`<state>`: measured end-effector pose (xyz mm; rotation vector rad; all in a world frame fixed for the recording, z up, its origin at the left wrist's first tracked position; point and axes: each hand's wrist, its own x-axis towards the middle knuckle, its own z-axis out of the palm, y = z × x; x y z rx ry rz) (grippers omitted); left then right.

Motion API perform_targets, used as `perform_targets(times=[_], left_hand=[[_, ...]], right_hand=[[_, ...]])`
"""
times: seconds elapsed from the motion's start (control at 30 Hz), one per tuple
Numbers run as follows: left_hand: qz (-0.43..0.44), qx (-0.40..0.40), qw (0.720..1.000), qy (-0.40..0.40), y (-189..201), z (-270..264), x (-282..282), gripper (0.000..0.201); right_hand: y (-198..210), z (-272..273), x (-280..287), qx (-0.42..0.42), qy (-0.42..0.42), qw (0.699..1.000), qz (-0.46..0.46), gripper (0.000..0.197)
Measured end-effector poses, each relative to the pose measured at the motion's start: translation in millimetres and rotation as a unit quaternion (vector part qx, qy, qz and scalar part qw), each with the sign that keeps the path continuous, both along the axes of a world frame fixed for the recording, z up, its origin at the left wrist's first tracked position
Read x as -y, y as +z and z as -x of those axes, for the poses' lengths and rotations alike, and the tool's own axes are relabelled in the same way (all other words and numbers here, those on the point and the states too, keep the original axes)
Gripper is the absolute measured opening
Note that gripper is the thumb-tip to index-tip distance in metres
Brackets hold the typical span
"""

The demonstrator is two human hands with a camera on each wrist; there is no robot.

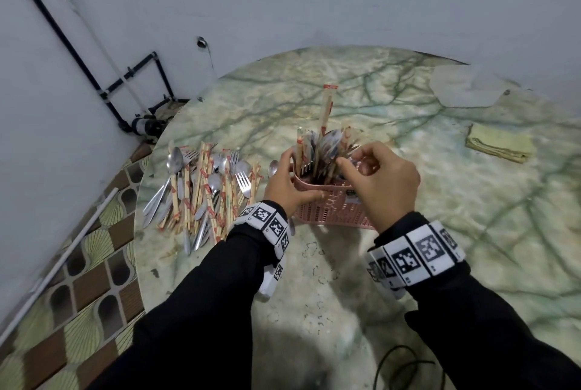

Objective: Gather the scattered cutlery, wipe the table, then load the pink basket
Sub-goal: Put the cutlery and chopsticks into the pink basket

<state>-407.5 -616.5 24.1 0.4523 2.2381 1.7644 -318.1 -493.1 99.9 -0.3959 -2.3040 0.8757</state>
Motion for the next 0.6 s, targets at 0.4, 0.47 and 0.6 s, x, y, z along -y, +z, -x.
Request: perform_targets(times=[0.4, 0.47, 0.6], left_hand=[[-0.021, 0.006, 1.000, 0.004, 1.1, -6.1, -1.7, 0.081], [-0.022, 0.018, 1.000, 0.001, 3.5, -7.0, -0.9, 0.087], [-0.030, 0.046, 0.998, -0.013, 7.4, -10.5, 3.8, 0.088]], right_hand=[[0.3, 12.6, 10.5, 0.153, -0.018, 0.984, -0.092, 0.031], [2.1, 13.5, 6.5, 0.146, -0.016, 0.988, -0.056, 0.030], [14.8, 11.6, -1.6, 0.091, -0.012, 0.995, 0.034, 0.030]])
